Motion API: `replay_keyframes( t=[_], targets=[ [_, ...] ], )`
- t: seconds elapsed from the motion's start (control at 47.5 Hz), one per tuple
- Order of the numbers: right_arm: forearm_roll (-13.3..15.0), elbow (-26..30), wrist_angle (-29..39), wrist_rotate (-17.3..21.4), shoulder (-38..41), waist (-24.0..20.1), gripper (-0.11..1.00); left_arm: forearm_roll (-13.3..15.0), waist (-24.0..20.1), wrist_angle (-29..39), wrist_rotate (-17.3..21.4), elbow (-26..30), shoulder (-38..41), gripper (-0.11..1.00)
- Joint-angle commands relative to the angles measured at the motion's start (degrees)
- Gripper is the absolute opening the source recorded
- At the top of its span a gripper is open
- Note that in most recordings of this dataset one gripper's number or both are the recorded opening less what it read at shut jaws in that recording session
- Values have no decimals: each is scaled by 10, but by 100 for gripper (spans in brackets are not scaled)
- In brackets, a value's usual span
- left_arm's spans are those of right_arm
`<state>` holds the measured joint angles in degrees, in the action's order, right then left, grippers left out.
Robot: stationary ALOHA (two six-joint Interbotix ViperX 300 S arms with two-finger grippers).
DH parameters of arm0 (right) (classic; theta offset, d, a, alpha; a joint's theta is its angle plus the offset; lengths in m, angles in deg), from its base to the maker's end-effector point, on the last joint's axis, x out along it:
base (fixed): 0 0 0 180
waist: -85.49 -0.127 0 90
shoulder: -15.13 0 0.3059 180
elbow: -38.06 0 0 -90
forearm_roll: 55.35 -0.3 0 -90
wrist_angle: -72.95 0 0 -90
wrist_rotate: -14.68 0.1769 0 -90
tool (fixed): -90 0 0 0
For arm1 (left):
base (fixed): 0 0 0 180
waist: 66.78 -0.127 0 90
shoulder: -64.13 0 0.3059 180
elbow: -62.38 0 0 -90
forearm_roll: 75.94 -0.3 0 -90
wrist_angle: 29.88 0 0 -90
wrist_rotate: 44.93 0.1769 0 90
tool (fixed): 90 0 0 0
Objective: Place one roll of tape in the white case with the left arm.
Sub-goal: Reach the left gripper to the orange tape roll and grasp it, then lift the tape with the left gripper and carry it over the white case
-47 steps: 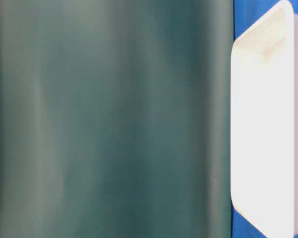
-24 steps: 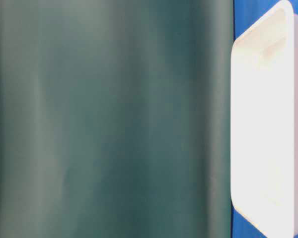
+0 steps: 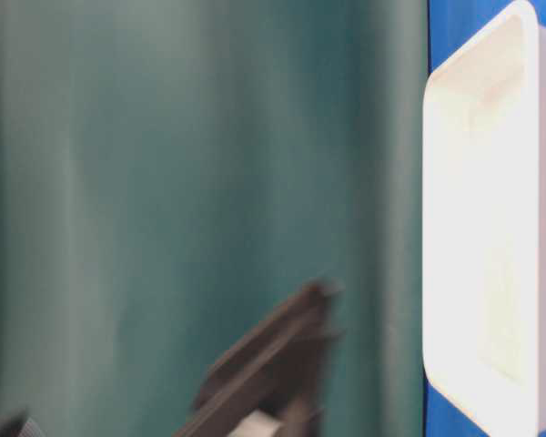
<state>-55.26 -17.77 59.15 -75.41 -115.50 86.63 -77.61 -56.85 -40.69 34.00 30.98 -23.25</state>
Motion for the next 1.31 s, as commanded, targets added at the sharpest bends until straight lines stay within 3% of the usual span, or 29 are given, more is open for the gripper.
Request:
replay_keyframes(
  t=[0.0, 0.211, 0.337, 0.843, 0.927, 1.053, 1.095, 1.285],
  targets=[
    [0, 15, 3, 1, 4, 3, -5, -2, 4, 65, -4, 54, 35, 84],
    [0, 14, 6, 1, 4, 4, -5, -2, 3, 178, -5, 129, 127, 85],
    [0, 14, 9, 1, 4, 4, -5, -2, 2, 210, -4, 161, 178, 85],
    [0, 12, 19, 1, 5, 4, -5, -2, -18, 244, -5, 208, 274, 82],
    [0, 12, 19, 1, 6, 4, -5, -5, -18, 275, -3, 215, 275, 71],
    [0, 12, 21, 1, 7, 4, -5, -11, -18, 325, 1, 224, 265, 33],
    [0, 12, 21, 1, 8, 4, -5, -14, -18, 338, 2, 229, 256, 26],
    [0, 11, 21, 1, 16, 4, -5, -22, -18, 374, 4, 243, 197, 26]
  ],
)
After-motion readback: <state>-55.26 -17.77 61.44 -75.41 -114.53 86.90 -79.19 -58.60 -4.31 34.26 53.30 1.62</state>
